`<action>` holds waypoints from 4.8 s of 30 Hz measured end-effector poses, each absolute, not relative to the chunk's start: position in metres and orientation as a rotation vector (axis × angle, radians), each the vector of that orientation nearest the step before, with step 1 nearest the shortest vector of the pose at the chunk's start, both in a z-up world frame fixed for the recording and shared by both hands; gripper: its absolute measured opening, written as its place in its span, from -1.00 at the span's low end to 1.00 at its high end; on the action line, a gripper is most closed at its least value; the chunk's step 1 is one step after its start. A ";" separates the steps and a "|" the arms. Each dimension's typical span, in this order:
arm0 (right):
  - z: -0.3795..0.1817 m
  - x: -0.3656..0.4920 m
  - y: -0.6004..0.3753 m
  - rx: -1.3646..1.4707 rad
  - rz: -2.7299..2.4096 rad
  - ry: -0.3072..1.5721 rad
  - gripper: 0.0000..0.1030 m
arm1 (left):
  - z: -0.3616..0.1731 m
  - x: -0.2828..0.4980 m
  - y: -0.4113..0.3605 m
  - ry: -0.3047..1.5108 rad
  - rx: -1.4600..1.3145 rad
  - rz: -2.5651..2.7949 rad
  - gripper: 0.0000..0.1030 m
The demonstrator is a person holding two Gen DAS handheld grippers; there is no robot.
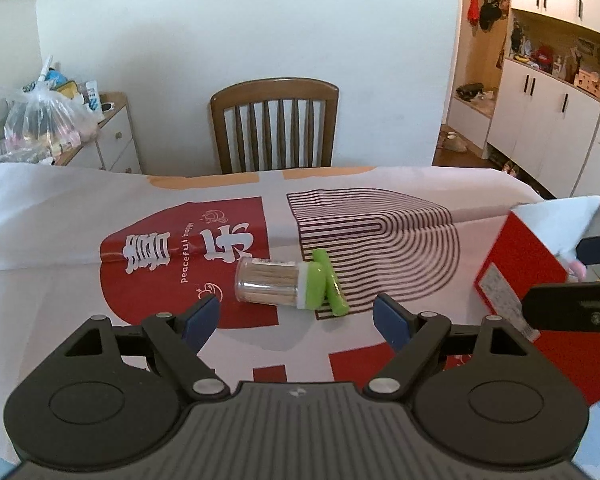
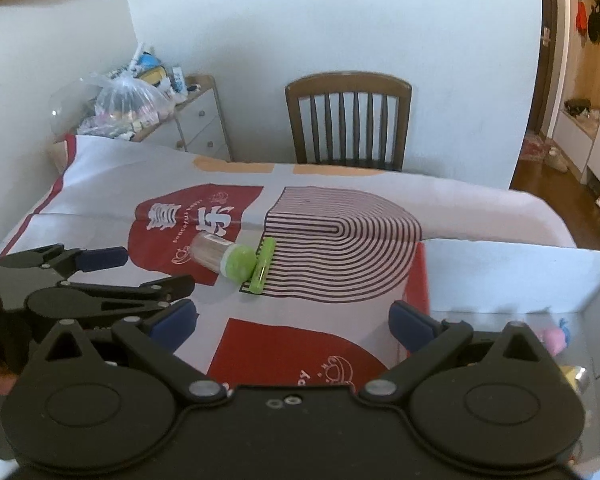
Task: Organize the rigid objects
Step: 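Grasp the green-lidded toothpick jar with the left gripper while the right grasps the green stick, then carry the toothpick jar and green stick with both grippers into the shoebox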
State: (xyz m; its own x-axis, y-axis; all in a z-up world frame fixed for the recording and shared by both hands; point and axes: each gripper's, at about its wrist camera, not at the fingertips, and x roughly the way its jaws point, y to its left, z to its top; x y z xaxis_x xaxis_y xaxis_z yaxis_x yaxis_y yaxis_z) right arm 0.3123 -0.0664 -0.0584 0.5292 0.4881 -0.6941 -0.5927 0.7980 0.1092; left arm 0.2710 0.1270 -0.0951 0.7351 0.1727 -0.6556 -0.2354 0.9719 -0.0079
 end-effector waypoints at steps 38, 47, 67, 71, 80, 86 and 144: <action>-0.145 0.448 0.066 -0.144 0.566 1.046 0.46 | -0.174 0.349 0.154 0.737 -0.085 0.230 0.63; -0.157 0.446 0.071 -0.176 0.575 1.069 0.18 | -0.180 0.357 0.159 0.719 -0.062 0.210 0.63; -0.157 0.438 0.069 -0.245 0.568 1.034 -0.68 | -0.179 0.343 0.163 0.740 -0.098 0.189 0.55; -0.158 0.430 0.059 -0.236 0.573 1.041 -0.70 | -0.178 0.336 0.165 0.749 -0.113 0.201 0.55; -0.153 0.391 0.020 -0.200 0.604 1.067 -0.71 | -0.174 0.309 0.158 0.772 -0.136 0.212 0.55; -0.139 0.365 -0.012 -0.154 0.616 1.068 -0.71 | -0.165 0.289 0.141 0.782 -0.116 0.198 0.05; -0.047 0.319 -0.237 0.018 0.643 0.913 -0.71 | -0.090 0.259 0.043 0.801 -0.200 0.291 -0.13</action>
